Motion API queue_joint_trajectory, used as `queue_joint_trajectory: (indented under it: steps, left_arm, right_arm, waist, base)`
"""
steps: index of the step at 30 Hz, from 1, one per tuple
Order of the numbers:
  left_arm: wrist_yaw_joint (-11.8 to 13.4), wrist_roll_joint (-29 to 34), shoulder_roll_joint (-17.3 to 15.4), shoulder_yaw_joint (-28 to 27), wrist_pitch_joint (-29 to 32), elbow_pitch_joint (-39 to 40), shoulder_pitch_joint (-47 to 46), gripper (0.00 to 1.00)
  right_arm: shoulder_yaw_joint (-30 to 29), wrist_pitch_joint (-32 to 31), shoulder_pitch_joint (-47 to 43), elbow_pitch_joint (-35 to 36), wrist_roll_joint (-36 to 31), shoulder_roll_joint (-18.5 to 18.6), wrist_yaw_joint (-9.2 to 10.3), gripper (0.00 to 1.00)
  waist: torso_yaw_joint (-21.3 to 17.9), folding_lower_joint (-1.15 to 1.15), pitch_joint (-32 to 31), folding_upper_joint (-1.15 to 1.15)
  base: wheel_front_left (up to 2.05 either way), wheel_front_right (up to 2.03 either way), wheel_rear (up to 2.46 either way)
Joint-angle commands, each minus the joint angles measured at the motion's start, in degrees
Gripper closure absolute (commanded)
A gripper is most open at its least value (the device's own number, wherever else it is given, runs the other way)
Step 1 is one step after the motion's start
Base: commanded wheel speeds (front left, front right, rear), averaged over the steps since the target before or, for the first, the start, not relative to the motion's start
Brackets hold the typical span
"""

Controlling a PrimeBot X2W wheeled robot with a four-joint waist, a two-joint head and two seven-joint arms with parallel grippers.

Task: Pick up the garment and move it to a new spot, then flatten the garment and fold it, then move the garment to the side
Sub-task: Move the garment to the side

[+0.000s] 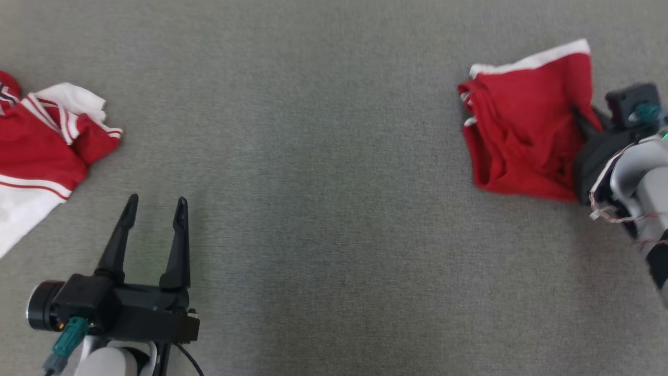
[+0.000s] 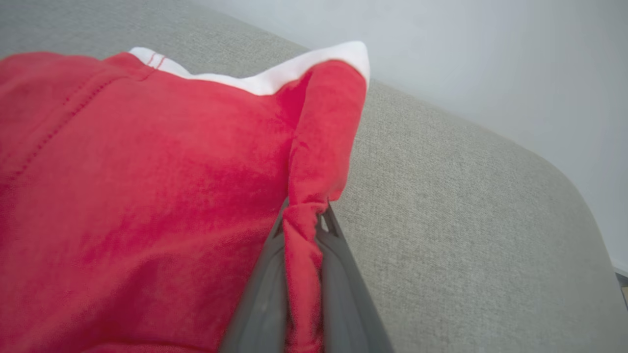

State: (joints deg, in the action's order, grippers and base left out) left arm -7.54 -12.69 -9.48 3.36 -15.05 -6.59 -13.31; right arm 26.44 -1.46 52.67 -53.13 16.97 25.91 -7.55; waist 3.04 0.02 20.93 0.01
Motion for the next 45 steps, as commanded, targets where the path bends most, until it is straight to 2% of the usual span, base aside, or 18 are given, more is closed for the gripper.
queue_joint_trajectory:
  steps: [1, 9, 14, 29, 33, 38, 39, 41, 45]
  left_arm:
    - [0.1, -0.2, -0.6, 0.1, -0.2, 0.6, -1.1, 0.0]
    - [0.1, 0.3, -3.9, 0.1, -0.2, 5.0, -3.1, 0.0]
    - [0.1, 1.1, -6.0, 0.5, -0.2, 7.5, -4.0, 0.0]
    - [0.4, 1.5, -8.0, 0.7, -0.1, 13.1, -3.6, 0.0]
    - [0.6, 1.3, -8.3, 0.6, 0.0, 13.6, -3.5, 0.0]
    - [1.0, 1.0, -8.4, 0.8, 0.1, 13.5, -3.8, 0.0]
    - [1.0, 0.9, -8.4, 0.8, 0.1, 13.5, -3.9, 0.0]
    - [1.1, 0.8, -8.5, 0.8, 0.1, 13.4, -4.0, 0.0]
    - [1.3, 0.7, -8.6, 0.3, 0.1, 13.1, -3.8, 0.0]
  right_arm:
    - [0.9, -0.4, 1.5, 0.9, 0.5, 1.3, 0.14, 1.0]
    - [4.6, -2.3, 7.0, 6.9, 3.6, 9.2, 0.14, 1.0]
    - [5.3, -3.3, 9.5, 8.8, 3.5, 12.2, 0.14, 1.0]
    - [8.0, -8.4, 18.4, 10.1, 1.2, 21.8, 0.14, 1.0]
    - [8.9, -9.2, 20.1, 9.9, 1.2, 23.5, 0.14, 1.0]
    - [8.9, -9.7, 21.4, 8.7, 1.1, 23.5, 0.14, 1.0]
    - [8.8, -9.8, 21.6, 8.5, 0.8, 23.3, 0.14, 0.75]
    - [8.8, -9.3, 22.0, 8.1, 0.2, 23.0, 0.14, 0.0]
    - [7.3, -8.5, 23.1, 6.9, -1.9, 22.3, 0.14, 0.0]
  waist:
    - [-3.5, -0.02, 4.6, -0.01]
    - [-9.1, -0.02, 10.5, -0.01]
    - [-10.8, -0.02, 13.1, -0.01]
    - [-10.7, -0.02, 16.2, -0.01]
    - [-10.6, -0.02, 17.0, -0.01]
    - [-10.2, -0.02, 17.6, -0.01]
    - [-10.1, -0.02, 17.7, -0.01]
    - [-10.0, -0.02, 17.8, -0.01]
    - [-9.9, -0.02, 17.8, -0.01]
  base:
    - [0.0, 0.0, 0.0]
    - [0.0, 0.0, 0.0]
    - [0.0, 0.0, 0.0]
    - [0.0, 0.0, 0.0]
    - [0.0, 0.0, 0.0]
    - [0.0, 0.0, 0.0]
    - [0.0, 0.0, 0.0]
    - [0.0, 0.0, 0.0]
    - [0.0, 0.0, 0.0]
